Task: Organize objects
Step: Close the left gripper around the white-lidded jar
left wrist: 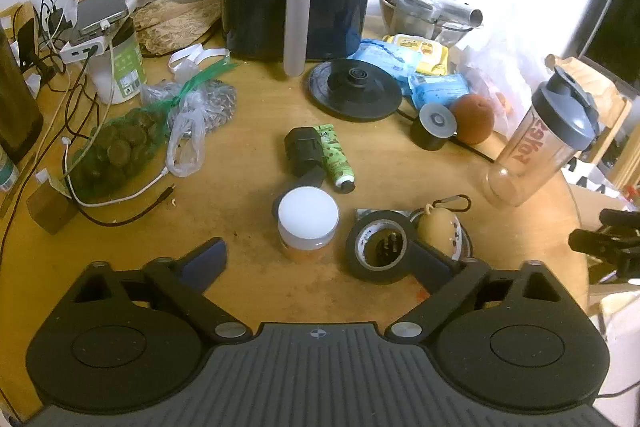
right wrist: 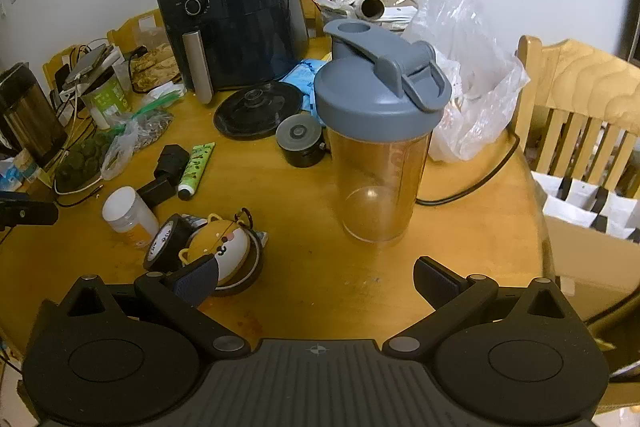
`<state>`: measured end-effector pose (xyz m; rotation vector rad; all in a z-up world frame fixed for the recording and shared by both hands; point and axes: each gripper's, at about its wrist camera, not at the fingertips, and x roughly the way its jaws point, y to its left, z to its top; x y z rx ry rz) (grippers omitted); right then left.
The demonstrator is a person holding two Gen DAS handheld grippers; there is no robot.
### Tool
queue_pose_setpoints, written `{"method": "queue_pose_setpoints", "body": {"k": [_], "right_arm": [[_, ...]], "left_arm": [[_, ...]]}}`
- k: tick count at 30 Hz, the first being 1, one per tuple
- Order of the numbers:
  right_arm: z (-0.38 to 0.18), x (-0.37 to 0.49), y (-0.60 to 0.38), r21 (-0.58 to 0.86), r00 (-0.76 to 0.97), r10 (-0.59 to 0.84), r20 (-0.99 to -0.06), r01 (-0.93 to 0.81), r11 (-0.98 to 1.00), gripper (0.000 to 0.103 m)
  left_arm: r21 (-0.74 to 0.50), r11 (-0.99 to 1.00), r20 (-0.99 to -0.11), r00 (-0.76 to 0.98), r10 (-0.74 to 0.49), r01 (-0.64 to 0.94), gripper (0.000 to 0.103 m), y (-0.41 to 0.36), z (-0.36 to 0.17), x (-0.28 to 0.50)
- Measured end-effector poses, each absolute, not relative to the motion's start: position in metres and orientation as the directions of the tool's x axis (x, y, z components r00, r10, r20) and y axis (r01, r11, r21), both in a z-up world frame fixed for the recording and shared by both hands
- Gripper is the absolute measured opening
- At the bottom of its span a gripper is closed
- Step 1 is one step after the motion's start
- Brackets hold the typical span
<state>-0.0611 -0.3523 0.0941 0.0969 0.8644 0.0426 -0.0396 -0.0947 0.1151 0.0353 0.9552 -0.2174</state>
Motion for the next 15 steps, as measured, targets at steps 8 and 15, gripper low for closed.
{"method": "queue_pose_setpoints", "body": {"k": [8,15], "right_arm": [[0.089,-0.061,-0.347,0.133,0.635,0.104,-0.765,-0.001,0.991,0.103],[0.093,-0.058,-0.348,0.132,0.642,0.073,-0.763,0.045,0.990,0.103]], "left_arm": [[-0.072,0.975,-0.818,0.547,-0.179,0.212,0.093,-0.091,0.109,-0.038],[-0.060,0.972,-0.822,0.542,-0.176,0.226,0.092,-0.094,0.101,-0.022]]}}
